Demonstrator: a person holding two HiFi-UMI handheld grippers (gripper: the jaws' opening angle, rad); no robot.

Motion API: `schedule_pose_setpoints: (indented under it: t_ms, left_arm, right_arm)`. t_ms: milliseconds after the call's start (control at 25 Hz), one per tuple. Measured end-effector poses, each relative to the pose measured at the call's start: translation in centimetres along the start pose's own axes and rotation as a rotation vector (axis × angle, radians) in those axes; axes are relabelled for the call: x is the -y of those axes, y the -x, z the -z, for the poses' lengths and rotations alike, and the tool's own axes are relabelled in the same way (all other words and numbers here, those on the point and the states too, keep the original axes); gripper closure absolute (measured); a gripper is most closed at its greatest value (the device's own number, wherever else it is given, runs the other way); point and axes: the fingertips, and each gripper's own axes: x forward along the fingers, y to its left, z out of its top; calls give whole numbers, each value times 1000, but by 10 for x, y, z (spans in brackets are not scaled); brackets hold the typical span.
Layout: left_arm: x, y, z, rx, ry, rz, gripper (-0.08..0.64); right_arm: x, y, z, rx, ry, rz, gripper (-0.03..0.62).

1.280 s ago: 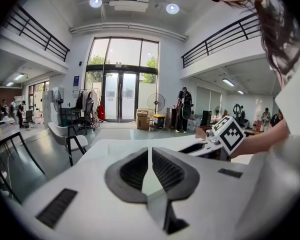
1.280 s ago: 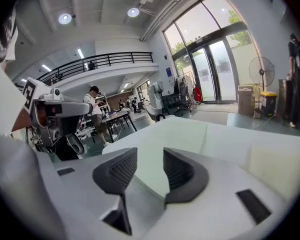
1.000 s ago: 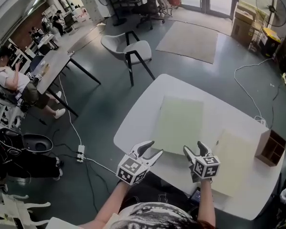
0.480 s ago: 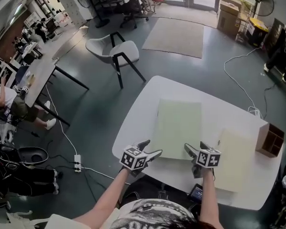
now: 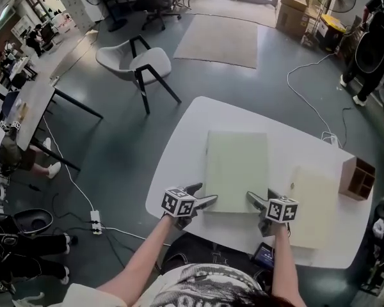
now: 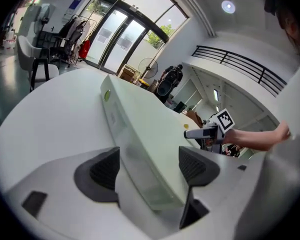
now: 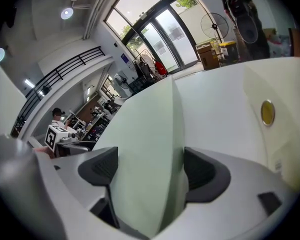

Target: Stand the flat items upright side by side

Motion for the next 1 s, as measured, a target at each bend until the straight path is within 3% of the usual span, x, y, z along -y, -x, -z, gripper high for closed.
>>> schedule_pose_setpoints:
  t_ms: [240, 600, 840, 1000]
  left_arm:
    - [-8, -12, 0, 6, 95, 64, 184]
    - [-26, -19, -8, -17, 223, 83, 178]
    - [-13, -16, -21, 65, 93, 52, 179]
    - [-2, -16, -38, 111, -56, 39, 178]
  right_arm:
    - [-4, 6, 4, 19, 63, -20, 199]
    - [-16, 12, 10, 59, 202, -20, 214]
    - [-23, 17, 6, 92, 235, 16, 216]
    - [-22, 26, -6, 132, 326, 54, 218]
